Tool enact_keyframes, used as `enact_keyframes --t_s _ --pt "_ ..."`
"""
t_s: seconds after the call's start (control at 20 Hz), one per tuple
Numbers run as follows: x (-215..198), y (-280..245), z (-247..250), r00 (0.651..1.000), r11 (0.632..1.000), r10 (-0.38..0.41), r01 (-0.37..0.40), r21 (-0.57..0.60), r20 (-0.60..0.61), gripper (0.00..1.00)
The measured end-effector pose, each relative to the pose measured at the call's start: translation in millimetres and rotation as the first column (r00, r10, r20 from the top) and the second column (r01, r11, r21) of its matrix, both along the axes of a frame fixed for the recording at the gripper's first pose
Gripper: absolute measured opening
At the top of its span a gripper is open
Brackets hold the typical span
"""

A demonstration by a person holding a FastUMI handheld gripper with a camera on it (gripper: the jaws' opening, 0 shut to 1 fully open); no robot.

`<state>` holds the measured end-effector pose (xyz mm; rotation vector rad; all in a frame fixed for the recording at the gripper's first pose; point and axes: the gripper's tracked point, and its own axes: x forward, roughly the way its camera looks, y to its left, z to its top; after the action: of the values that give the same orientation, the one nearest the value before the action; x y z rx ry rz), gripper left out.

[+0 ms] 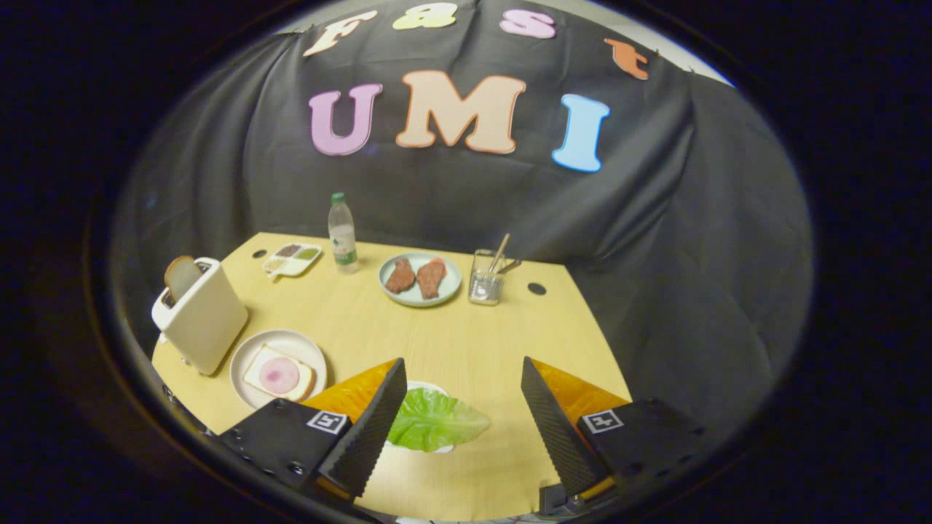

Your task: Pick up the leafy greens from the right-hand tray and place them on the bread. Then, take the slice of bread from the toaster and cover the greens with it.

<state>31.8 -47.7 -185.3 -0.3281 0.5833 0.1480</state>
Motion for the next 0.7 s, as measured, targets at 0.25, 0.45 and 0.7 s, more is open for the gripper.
enact_keyframes --t_s 0.25,0.45,0.7 --pt "7 -23 -64 0.974 0.999 0.027 -0.031 -0.017 -0.224 1.0" --pt "10 -39 -118 0.916 0.998 0.042 -0.057 -0.025 -0.4 1.0" --pt "10 -53 -167 0.84 0.997 0.049 -0.07 -0.018 -0.54 0.99"
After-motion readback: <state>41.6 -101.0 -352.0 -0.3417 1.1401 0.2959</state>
